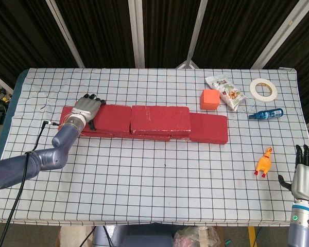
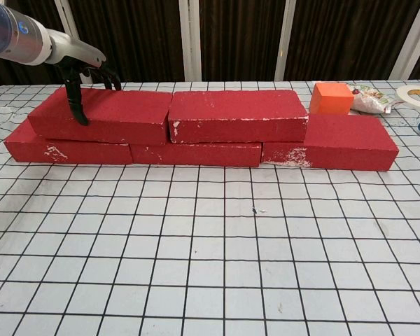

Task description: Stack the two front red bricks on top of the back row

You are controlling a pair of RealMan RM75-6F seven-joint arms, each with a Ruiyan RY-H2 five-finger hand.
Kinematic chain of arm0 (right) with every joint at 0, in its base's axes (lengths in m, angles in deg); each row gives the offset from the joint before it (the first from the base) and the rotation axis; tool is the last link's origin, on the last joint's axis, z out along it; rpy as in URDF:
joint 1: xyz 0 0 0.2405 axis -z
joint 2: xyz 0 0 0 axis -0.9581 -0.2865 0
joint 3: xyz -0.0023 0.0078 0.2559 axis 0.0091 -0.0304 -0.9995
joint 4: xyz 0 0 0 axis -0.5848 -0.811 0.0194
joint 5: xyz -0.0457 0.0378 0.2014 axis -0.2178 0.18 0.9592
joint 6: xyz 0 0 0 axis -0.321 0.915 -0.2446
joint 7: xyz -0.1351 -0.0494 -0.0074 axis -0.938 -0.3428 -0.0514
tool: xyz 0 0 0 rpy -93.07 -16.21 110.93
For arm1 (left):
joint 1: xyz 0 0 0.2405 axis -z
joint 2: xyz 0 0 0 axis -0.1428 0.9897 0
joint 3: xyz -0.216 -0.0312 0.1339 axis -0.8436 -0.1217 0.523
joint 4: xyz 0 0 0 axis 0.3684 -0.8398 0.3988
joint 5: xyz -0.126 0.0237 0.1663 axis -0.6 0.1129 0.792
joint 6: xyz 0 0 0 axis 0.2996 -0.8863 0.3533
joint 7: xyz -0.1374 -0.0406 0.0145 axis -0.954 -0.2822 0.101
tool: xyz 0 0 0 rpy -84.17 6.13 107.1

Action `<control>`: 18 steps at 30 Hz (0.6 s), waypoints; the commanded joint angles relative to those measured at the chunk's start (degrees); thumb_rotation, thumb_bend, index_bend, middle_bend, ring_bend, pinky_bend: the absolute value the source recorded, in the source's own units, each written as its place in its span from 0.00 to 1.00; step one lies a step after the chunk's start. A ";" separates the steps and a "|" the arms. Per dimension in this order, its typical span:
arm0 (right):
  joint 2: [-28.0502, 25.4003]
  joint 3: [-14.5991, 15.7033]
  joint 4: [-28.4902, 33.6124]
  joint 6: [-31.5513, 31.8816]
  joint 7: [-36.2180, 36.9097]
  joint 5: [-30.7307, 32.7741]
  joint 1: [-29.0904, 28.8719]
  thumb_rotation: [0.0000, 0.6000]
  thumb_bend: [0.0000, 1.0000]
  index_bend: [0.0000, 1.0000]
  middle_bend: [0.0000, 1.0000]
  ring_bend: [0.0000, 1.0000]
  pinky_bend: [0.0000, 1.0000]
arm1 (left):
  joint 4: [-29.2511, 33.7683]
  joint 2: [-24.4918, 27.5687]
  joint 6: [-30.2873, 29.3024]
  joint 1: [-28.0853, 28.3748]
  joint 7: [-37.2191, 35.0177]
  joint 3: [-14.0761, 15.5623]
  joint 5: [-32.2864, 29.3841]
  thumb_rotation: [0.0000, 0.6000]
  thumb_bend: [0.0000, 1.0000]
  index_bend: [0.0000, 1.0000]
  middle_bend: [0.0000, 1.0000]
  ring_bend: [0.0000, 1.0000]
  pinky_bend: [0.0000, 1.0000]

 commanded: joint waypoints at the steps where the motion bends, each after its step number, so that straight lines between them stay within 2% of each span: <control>1: 0.01 0.01 0.01 -0.01 -0.03 0.01 -0.01 1.00 0.24 0.00 0.00 0.00 0.00 | 0.05 -0.13 -0.13 0.17 0.27 -0.01 -0.53 1.00 0.00 0.17 0.14 0.01 0.06; 18: 0.06 -0.01 -0.07 -0.11 -0.15 0.23 -0.11 1.00 0.24 0.00 0.00 0.00 0.00 | 0.04 -0.79 -0.38 0.83 1.38 -0.23 -3.98 1.00 0.00 0.17 0.14 0.01 0.06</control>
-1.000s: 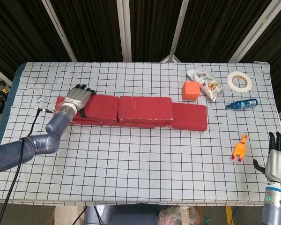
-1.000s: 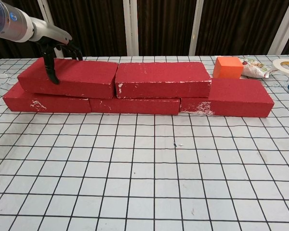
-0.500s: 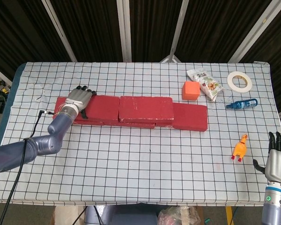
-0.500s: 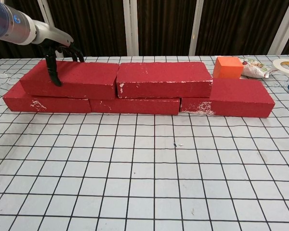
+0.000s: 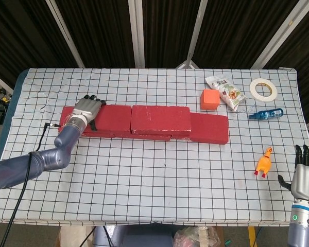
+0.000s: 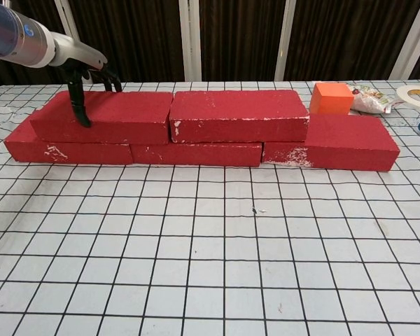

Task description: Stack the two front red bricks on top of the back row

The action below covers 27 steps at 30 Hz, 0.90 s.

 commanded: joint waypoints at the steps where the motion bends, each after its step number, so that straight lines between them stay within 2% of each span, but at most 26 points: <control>1: -0.01 -0.01 0.01 0.04 0.01 -0.01 0.01 1.00 0.24 0.00 0.00 0.00 0.00 | 0.21 0.11 -0.12 0.00 -0.10 -0.27 -0.13 1.00 0.00 0.17 0.14 0.01 0.06; 21: 0.17 -0.01 -0.05 -0.05 -0.42 0.27 -0.17 1.00 0.24 0.00 0.00 0.00 0.00 | 0.64 -0.04 -1.09 0.73 2.23 0.29 -2.69 1.00 0.00 0.05 0.00 0.00 0.06; 27: 0.22 0.13 -0.20 -0.37 -0.56 0.33 -0.30 1.00 0.24 0.00 0.00 0.00 0.00 | 4.22 2.73 -3.83 1.57 4.08 0.80 -3.28 1.00 0.00 0.00 0.00 0.00 0.05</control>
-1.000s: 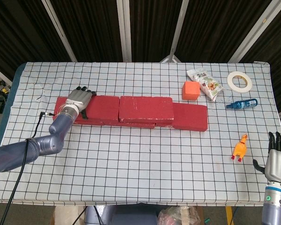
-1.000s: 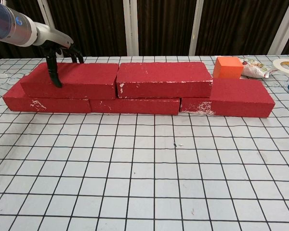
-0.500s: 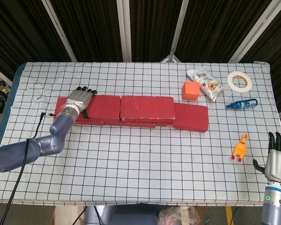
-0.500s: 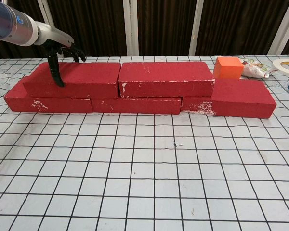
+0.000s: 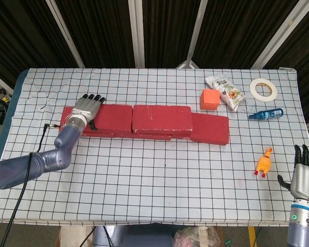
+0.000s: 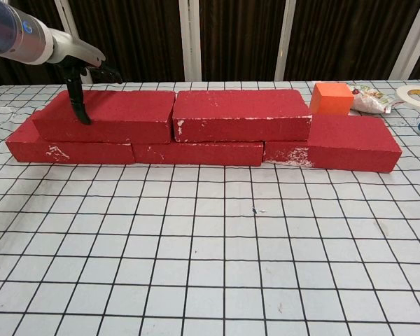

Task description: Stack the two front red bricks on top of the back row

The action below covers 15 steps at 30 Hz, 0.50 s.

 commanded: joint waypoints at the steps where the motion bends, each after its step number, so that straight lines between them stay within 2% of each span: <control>1: 0.01 0.03 -0.01 -0.08 -0.04 0.01 -0.05 1.00 0.24 0.00 0.00 0.00 0.00 | 2.96 2.47 -1.76 0.49 0.78 0.02 -0.30 1.00 0.00 0.00 0.00 0.00 0.05; 4: -0.03 0.10 0.11 -0.10 0.01 -0.16 -0.06 1.00 0.24 0.00 0.00 0.00 0.00 | 7.90 6.58 -3.25 0.23 -0.29 -1.24 0.89 1.00 0.00 0.00 0.00 0.00 0.05; 7: -0.19 0.18 0.36 0.05 0.31 -0.51 0.03 1.00 0.24 0.00 0.00 0.00 0.00 | 15.27 12.29 -5.52 -1.72 -3.58 -3.47 4.98 1.00 0.00 0.00 0.00 0.00 0.05; 9: -0.31 0.51 0.57 0.00 0.71 -1.34 0.05 1.00 0.24 0.00 0.00 0.00 0.00 | 22.49 16.59 -10.69 -5.74 -8.16 -5.71 11.34 1.00 0.00 0.00 0.00 0.00 0.05; 10: -0.41 0.78 0.66 -0.14 1.03 -1.93 0.05 1.00 0.24 0.00 0.00 0.00 0.00 | 26.45 18.44 -14.84 -8.67 -9.63 -5.70 16.39 1.00 0.00 0.00 0.00 0.00 0.05; 12: -0.61 1.33 0.91 -0.25 1.48 -3.18 0.08 1.00 0.24 0.00 0.00 0.00 0.00 | 33.02 20.83 -23.90 -14.88 -11.04 -3.99 26.16 1.00 0.00 0.00 0.00 0.00 0.05; 15: -0.59 1.91 1.24 0.11 1.69 -4.72 0.16 1.00 0.24 0.00 0.00 0.00 0.00 | 37.54 21.54 -34.59 -23.67 -13.06 -0.69 38.40 1.00 0.00 0.00 0.00 0.00 0.05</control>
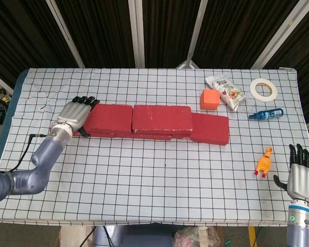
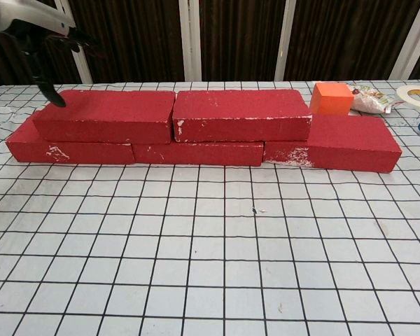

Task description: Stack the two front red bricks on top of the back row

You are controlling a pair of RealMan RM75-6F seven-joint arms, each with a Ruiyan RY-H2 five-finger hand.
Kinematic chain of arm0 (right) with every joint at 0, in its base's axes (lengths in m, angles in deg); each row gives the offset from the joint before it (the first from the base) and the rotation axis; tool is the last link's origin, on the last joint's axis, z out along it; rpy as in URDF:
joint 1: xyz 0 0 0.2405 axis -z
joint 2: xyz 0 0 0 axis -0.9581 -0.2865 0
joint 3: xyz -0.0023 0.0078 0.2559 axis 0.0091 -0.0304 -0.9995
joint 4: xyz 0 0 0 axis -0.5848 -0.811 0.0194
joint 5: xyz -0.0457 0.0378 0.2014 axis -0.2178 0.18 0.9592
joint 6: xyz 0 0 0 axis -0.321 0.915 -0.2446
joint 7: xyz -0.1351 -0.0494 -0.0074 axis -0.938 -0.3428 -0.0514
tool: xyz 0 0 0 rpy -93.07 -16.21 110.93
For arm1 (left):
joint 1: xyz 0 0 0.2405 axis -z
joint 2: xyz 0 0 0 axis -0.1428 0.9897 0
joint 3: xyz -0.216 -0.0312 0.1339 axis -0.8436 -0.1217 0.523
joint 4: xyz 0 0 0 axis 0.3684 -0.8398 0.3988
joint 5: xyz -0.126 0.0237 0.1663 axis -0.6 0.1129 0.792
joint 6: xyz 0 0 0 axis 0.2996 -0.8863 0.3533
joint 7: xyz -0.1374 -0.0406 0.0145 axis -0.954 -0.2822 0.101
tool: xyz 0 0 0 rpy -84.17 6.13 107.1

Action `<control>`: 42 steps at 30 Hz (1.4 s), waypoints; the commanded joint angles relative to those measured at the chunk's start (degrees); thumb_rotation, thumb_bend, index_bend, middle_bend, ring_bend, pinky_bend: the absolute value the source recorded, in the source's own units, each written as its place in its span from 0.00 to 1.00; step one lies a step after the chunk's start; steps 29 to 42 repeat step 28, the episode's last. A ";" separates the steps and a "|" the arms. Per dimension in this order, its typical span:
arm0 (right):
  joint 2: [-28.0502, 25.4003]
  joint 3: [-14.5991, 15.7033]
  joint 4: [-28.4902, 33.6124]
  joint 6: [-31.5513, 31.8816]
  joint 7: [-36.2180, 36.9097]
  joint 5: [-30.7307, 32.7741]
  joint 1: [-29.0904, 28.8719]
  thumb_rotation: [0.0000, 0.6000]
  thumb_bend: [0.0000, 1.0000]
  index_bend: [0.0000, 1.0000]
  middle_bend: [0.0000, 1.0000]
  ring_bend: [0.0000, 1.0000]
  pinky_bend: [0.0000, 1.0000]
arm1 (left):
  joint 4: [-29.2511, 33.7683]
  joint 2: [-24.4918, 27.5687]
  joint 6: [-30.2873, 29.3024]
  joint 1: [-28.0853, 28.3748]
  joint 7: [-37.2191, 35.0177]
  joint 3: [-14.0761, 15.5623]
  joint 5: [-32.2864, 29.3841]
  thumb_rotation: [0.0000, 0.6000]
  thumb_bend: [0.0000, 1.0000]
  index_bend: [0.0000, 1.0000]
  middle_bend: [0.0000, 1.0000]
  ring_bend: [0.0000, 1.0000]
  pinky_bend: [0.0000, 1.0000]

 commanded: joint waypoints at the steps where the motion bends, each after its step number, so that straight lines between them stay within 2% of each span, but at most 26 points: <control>1: -0.06 0.77 0.48 0.43 0.47 -1.71 0.16 1.00 0.24 0.00 0.00 0.00 0.00 | 12.62 5.96 -22.92 -18.76 -7.37 3.78 26.46 1.00 0.00 0.00 0.00 0.00 0.05; 4: -0.06 1.56 0.93 1.42 0.58 -4.10 0.44 1.00 0.24 0.00 0.00 0.00 0.00 | 10.84 4.60 -32.16 -28.41 -12.75 6.68 37.94 1.00 0.00 0.00 0.00 0.00 0.05; 8: -0.09 2.17 1.29 2.58 0.90 -6.32 0.87 1.00 0.24 0.00 0.00 0.00 0.00 | 4.43 1.11 -41.03 -38.23 -17.38 8.55 47.47 1.00 0.00 0.06 0.00 0.00 0.06; 13: -0.44 2.71 1.51 3.37 2.00 -8.50 1.38 1.00 0.24 0.00 0.00 0.00 0.00 | -2.88 -3.18 -46.06 -47.13 -19.81 9.24 51.32 1.00 0.00 0.12 0.00 0.00 0.06; 18: -1.07 3.55 2.10 3.55 2.85 -10.80 1.75 1.00 0.24 0.00 0.00 0.00 0.00 | -8.51 -7.51 -48.68 -53.42 -19.20 8.13 53.11 1.00 0.00 0.12 0.01 0.00 0.06; 24: -1.19 4.01 2.80 4.58 2.96 -12.79 2.31 1.00 0.24 0.00 0.00 0.00 0.00 | -9.05 -10.11 -52.83 -57.90 -14.31 5.80 56.37 1.00 0.00 0.12 0.05 0.00 0.07; 28: -1.14 4.05 2.83 4.68 2.96 -13.31 2.49 1.00 0.24 0.00 0.00 0.00 0.00 | -8.39 -10.30 -53.31 -59.62 -11.99 5.10 58.85 1.00 0.00 0.12 0.05 0.00 0.07; 42: -1.14 4.05 2.83 4.68 2.96 -13.31 2.49 1.00 0.24 0.00 0.00 0.00 0.00 | -8.39 -10.30 -53.31 -59.62 -11.99 5.10 58.85 1.00 0.00 0.12 0.05 0.00 0.07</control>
